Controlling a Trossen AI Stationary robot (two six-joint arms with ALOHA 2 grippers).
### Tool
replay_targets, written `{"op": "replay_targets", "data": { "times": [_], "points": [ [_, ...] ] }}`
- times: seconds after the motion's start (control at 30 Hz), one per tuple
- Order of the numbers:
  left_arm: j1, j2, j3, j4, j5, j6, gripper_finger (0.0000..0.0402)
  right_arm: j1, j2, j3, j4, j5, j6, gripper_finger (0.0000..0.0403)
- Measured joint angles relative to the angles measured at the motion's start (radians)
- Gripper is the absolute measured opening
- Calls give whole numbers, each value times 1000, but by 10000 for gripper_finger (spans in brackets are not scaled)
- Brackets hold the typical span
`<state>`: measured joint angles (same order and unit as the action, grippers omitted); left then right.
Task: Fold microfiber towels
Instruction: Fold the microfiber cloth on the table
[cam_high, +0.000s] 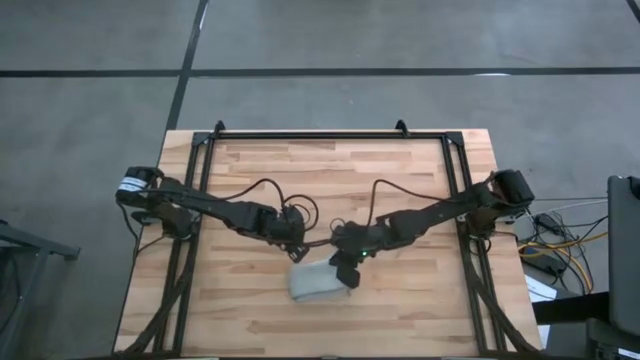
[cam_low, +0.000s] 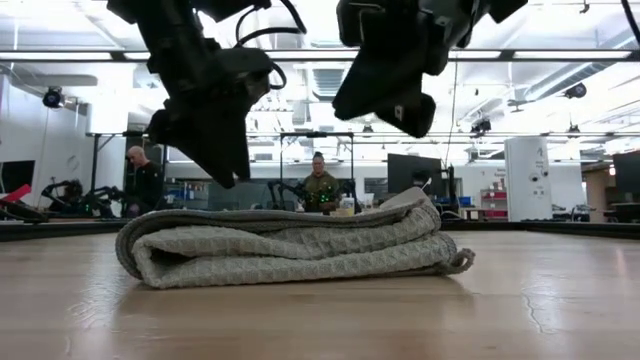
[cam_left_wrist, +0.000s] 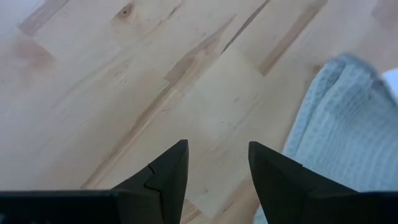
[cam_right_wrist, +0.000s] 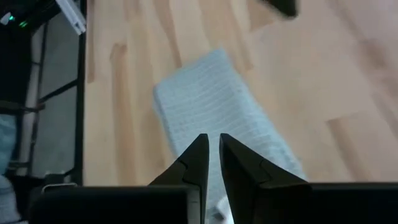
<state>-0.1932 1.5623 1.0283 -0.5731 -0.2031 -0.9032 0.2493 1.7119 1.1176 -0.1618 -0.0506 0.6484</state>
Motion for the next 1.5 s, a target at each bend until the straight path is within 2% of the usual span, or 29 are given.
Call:
{"op": "replay_targets", "data": {
  "times": [0.2, 0.27, 0.3, 0.63, 0.9, 1.03, 1.27, 1.5],
  "points": [
    [1, -1, 2, 16, -1, -104, 172, -1, -99, -53, -102, 100, -14, 38],
    [-6, -11, -11, -42, 11, -132, 172, 2, -143, -61, -150, 119, -14, 38],
    [-8, -11, -9, -9, 12, -130, 172, 2, -158, -67, -149, 128, -16, 38],
    [-4, -73, -4, 70, -43, -109, 172, 2, -221, -141, -142, 133, -21, 38],
    [-12, -86, -4, 61, -45, -175, 172, 2, -261, -183, -146, 133, -24, 38],
    [-36, -85, -4, 59, -46, -250, 172, 2, -315, -199, -188, 186, -24, 38],
    [-96, -99, -4, -18, -45, -475, 172, 1, -453, -223, -323, 316, -23, 38],
    [-159, -121, -4, -58, -59, -668, 172, 1, -629, -324, -358, 342, -13, 38]
  ]
}}
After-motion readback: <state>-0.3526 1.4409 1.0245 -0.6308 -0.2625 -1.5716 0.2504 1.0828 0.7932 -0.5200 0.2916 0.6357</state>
